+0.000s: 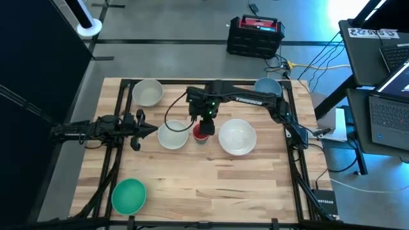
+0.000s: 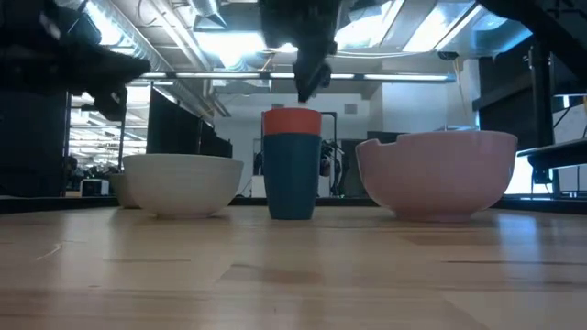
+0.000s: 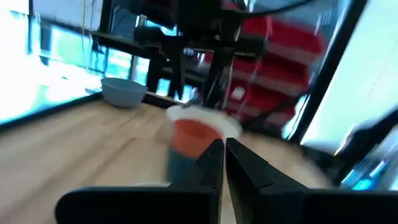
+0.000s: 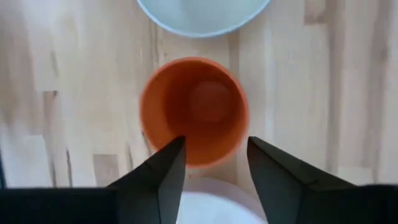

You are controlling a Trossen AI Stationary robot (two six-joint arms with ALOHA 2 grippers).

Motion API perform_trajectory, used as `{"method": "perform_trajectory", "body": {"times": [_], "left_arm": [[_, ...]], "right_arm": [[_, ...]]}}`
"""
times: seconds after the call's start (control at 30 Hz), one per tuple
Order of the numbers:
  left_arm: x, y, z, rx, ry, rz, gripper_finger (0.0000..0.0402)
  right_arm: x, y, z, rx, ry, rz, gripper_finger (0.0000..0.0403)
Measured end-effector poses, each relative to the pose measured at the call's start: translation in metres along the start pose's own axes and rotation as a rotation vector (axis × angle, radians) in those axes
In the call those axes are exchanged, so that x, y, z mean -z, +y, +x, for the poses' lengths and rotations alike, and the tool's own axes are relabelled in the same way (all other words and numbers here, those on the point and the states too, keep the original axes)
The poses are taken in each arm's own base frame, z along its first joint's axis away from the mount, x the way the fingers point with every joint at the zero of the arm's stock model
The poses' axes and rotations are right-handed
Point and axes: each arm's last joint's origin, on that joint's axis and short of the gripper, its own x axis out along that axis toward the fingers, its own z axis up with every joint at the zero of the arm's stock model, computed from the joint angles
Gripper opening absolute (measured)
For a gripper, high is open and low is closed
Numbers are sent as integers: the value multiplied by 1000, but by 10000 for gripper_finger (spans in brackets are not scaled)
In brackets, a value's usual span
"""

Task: Nest bowls inside each other
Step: Stack the gray bowl on top of the pink bowl

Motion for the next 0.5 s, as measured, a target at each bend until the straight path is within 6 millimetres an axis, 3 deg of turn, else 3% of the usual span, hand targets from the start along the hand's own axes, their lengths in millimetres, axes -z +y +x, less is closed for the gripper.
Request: {"method": "perform_trajectory", "body": {"times": [0.13, 0.3, 0.5], "left_arm": [[-6, -2, 0, 22, -58, -123, 0], [-12, -3, -1, 35, -113, -152, 0], [-5, 0, 0, 5, -36, -228, 0]], "right_arm": [[6, -3, -23, 26, -52, 1, 157], [34, -23, -78, 243, -70, 101, 159], [76, -79, -113, 554, -46, 430, 159]]}}
